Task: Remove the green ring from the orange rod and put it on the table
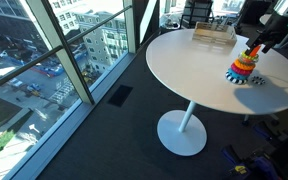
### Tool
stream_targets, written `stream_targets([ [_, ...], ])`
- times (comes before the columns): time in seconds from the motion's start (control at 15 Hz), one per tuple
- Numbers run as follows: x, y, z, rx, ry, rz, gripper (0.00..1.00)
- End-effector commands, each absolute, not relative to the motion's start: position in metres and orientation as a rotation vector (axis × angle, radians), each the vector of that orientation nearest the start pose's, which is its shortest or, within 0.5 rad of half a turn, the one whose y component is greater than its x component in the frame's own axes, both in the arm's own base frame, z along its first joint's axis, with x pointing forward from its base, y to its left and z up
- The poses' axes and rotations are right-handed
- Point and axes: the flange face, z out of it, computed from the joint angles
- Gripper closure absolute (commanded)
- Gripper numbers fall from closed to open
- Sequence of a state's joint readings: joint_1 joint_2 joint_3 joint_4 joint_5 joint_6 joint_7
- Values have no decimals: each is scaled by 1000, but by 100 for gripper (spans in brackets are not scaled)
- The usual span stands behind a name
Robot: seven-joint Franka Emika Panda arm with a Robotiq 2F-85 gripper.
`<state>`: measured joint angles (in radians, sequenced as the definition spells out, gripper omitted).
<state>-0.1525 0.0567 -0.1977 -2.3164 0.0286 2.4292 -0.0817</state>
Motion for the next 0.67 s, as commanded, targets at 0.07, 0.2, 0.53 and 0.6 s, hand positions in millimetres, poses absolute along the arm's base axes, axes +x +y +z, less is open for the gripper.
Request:
stream_targets([
  [0.07,488,-174,319,-3112,449,-116,0],
  [0.2,487,-172,317,-3113,446,-119,0],
  [0.53,485,-174,316,-3111,448,-123,7],
  [0.6,485,-174,316,-3110,449,-123,16],
])
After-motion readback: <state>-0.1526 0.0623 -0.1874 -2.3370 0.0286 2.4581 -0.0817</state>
